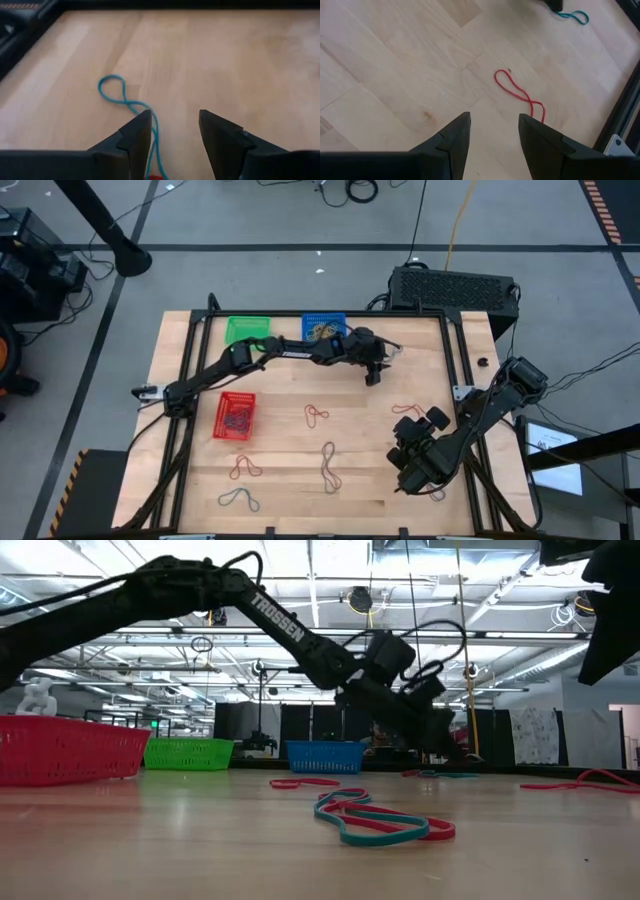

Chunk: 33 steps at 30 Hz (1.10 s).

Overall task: Sort rubber bands into baskets
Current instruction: Put the blue rubber band into the red bin

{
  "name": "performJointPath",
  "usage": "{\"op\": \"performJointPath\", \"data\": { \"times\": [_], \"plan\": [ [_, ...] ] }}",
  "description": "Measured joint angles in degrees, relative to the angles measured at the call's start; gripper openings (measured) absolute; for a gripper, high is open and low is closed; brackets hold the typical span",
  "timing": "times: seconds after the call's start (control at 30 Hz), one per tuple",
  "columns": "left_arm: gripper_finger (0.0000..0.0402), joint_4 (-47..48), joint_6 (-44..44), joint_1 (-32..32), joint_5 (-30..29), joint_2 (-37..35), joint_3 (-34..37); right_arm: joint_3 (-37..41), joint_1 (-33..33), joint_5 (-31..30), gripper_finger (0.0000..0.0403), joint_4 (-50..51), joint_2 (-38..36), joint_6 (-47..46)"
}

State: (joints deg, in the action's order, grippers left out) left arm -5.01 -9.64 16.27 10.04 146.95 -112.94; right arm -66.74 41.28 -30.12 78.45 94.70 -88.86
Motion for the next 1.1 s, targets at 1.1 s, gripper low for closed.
{"op": "performJointPath", "data": {
  "times": [1.1],
  "plan": [
    [0.0114, 16.5, 3.4, 0.9, -2.6, 5.6, -11.9, 0.0, -2.1, 0.1, 0.0160, -1.8, 0.0, -0.3]
  ]
}}
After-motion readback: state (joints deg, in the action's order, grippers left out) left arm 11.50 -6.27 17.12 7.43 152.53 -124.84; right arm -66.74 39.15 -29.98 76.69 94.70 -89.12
